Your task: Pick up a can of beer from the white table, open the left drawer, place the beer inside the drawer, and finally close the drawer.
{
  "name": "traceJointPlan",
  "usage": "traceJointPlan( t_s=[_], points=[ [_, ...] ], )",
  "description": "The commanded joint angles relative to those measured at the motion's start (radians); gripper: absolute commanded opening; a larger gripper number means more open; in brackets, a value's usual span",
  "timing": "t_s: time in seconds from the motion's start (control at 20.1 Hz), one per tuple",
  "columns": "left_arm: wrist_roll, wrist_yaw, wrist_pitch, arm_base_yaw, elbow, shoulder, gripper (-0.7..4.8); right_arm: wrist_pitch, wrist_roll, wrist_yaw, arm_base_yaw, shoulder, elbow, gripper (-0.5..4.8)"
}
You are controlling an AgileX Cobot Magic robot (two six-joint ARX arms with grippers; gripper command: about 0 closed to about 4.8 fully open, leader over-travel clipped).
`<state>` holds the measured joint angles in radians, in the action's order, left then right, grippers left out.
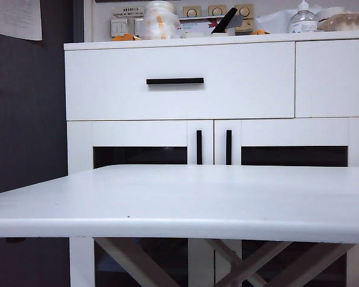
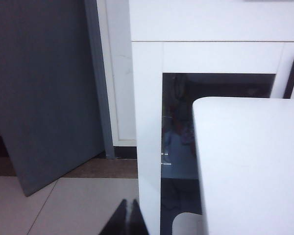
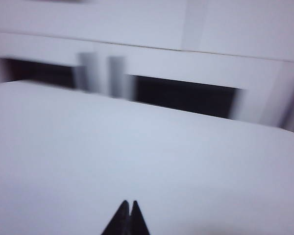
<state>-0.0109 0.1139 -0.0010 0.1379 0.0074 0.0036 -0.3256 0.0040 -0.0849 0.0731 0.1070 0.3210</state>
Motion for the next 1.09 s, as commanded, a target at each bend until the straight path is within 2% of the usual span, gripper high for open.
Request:
traceJointPlan(
  t_s=[0.05,0.25,0.55,0.75,1.09],
  points=[
    [-0.008,-0.006,0.008,-0.001,0.002,0.0,-0.04,0.068,0.003,-0.047,-0.063,-0.08,-0.094,-0.05],
    [-0.008,-0.008,0.006,-0.001,0.002,0.0,-0.04,0.109,0.003,0.003,-0.059,-0.104,-0.209,-0.05],
    [-0.008,-0.005,0.004,-0.001,0.002,0.0,-0.04,0.399,0.006,0.036,-0.045,-0.104,-0.319,-0.05],
    [-0.008,-0.005,0.002,-0.001,0.002,0.0,-0.04,0.412,0.024,0.162,-0.044,-0.104,-0.319,-0.05],
    [-0.008,-0.005,0.002,-0.001,0.002,0.0,-0.04,0.404,0.026,0.11,-0.042,-0.104,-0.319,-0.05]
  ],
)
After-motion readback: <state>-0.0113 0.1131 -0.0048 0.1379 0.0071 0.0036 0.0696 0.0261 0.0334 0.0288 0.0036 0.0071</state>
